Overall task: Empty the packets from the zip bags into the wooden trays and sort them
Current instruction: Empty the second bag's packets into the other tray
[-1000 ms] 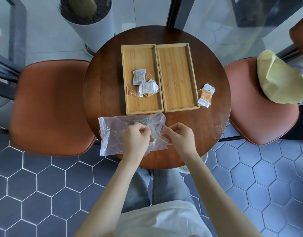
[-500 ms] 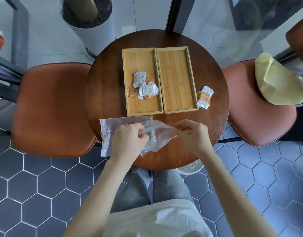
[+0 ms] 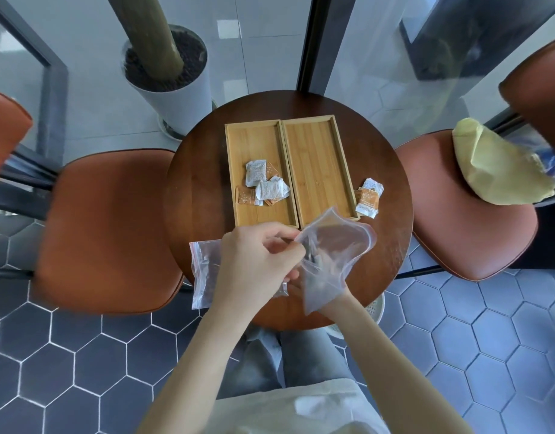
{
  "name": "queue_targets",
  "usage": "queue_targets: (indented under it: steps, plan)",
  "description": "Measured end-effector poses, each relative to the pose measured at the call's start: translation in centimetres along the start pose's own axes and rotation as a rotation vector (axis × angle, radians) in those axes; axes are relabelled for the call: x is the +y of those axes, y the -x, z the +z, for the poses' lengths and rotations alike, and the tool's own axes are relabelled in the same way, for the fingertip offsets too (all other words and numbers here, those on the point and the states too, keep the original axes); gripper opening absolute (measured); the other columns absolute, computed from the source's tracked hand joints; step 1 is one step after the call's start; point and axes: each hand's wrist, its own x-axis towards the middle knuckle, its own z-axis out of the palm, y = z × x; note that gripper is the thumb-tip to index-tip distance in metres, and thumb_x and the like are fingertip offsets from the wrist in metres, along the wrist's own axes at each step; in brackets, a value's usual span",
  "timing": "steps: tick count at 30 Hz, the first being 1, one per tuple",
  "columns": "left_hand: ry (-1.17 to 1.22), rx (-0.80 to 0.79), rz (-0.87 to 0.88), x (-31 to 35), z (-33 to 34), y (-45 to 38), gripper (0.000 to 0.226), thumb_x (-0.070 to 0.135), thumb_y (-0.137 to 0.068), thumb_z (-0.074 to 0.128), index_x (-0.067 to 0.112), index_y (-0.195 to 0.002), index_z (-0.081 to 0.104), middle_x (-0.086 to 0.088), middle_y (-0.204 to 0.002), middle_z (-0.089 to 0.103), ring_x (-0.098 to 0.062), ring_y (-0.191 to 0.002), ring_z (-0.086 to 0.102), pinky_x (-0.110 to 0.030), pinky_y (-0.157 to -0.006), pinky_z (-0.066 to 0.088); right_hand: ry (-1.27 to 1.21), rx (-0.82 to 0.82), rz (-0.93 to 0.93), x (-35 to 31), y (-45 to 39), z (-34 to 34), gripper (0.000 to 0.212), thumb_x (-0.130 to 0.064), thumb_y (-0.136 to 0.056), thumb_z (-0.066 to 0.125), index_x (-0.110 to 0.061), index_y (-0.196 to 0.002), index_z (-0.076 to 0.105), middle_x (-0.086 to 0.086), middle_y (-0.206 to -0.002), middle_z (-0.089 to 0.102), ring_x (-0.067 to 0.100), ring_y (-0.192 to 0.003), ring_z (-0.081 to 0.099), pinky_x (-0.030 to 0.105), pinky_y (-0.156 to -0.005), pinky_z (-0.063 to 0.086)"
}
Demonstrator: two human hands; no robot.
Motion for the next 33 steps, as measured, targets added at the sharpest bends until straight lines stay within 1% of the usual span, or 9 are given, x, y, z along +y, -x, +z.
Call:
queue_targets:
  steps: [5,10,14,16,20,23,26,30,33]
  plan:
    - [0.211,-0.051,-0.145,-0.1,-0.8,-1.2,0.023,-0.001,-0.079,0.062,0.019,-0.076,0.072,-0.001,-0.050,0.067,-0.013,-0.042,0.060,-0.024,-0.047,0.055,-0.244,-0.093,0.051,-1.1,0.8,-0.2,0.030,-0.010,-0.098,0.030,-0.013,-0.086,0.057,-0.005,-0.059,0.071,0.008,-0.054,0.068,0.021,-0.048,0.055]
    - [0.167,-0.033,-0.182,-2.3,-0.6,-3.4,0.015,0.009,-0.081,0.064,0.022,-0.080,0.072,0.001,-0.053,0.066,-0.011,-0.046,0.061,-0.026,-0.052,0.056,-0.222,-0.131,0.089,-3.7,0.7,-2.4,0.035,-0.021,-0.090,0.045,-0.006,-0.080,0.075,0.009,-0.077,0.075,0.020,-0.068,0.072,0.026,-0.053,0.057]
    - [0.151,-0.045,-0.233,-4.9,1.1,-5.8,0.011,0.014,-0.083,0.063,0.016,-0.091,0.071,0.003,-0.060,0.068,-0.007,-0.051,0.062,-0.022,-0.055,0.056,-0.124,0.021,0.046,-6.9,-0.2,-4.9,0.040,-0.030,-0.080,0.065,-0.005,-0.112,0.064,0.016,-0.106,0.068,0.031,-0.096,0.066,0.042,-0.078,0.057]
    - [0.146,-0.031,-0.259,-6.6,2.6,-7.4,0.014,0.015,-0.087,0.059,0.015,-0.096,0.070,0.012,-0.063,0.069,-0.004,-0.058,0.065,-0.017,-0.057,0.054,-0.086,0.121,-0.049,-8.7,-0.7,-6.2,0.043,-0.025,-0.075,0.072,-0.003,-0.111,0.063,0.015,-0.099,0.070,0.034,-0.095,0.065,0.052,-0.089,0.050]
    - [-0.187,-0.062,-0.233,-10.7,5.9,-10.3,0.033,0.022,-0.094,0.045,0.013,-0.123,0.056,-0.002,-0.114,0.065,-0.020,-0.110,0.057,-0.032,-0.094,0.045,0.013,0.335,-0.226,-12.1,-1.8,-8.2,0.023,-0.020,-0.086,0.062,-0.007,-0.105,0.063,0.009,-0.082,0.071,0.021,-0.070,0.067,0.041,-0.070,0.057]
    - [-0.741,-0.231,-0.228,-13.2,7.8,-11.5,0.055,0.033,-0.094,0.040,0.016,-0.143,0.024,-0.019,-0.151,0.022,-0.034,-0.140,0.019,-0.045,-0.112,0.022,0.079,0.417,-0.338,-14.2,-2.9,-8.5,0.021,-0.021,-0.088,0.060,-0.009,-0.105,0.062,0.007,-0.087,0.066,0.019,-0.074,0.064,0.035,-0.067,0.057]
    - [-0.975,-0.387,-0.338,-14.5,8.9,-11.7,0.066,0.042,-0.093,0.034,0.022,-0.146,0.001,-0.023,-0.154,-0.011,-0.039,-0.142,-0.008,-0.052,-0.114,0.008,0.239,0.471,-0.404,-15.8,-3.9,-7.8,0.007,-0.024,-0.087,0.061,-0.018,-0.087,0.062,0.001,-0.081,0.065,0.016,-0.070,0.063,0.036,-0.071,0.056]
    - [-1.035,-0.467,-0.346,-15.1,9.3,-11.6,0.075,0.040,-0.091,0.042,0.020,-0.146,-0.006,-0.025,-0.151,-0.017,-0.040,-0.141,-0.011,-0.053,-0.114,0.008,0.364,0.458,-0.438,-17.5,-5.1,-6.5,0.018,-0.019,-0.089,0.058,-0.014,-0.106,0.062,0.002,-0.086,0.066,0.017,-0.071,0.065,0.028,-0.058,0.059]
    - [-1.046,-0.513,-0.351,-14.9,9.1,-11.9,0.078,0.038,-0.090,0.045,0.019,-0.145,-0.007,-0.026,-0.151,-0.019,-0.041,-0.140,-0.011,-0.052,-0.114,0.011,0.326,0.472,-0.440,-18.6,-5.4,-5.5,0.012,-0.012,-0.093,0.053,-0.018,-0.098,0.062,0.005,-0.091,0.068,0.020,-0.070,0.068,0.023,-0.049,0.057]
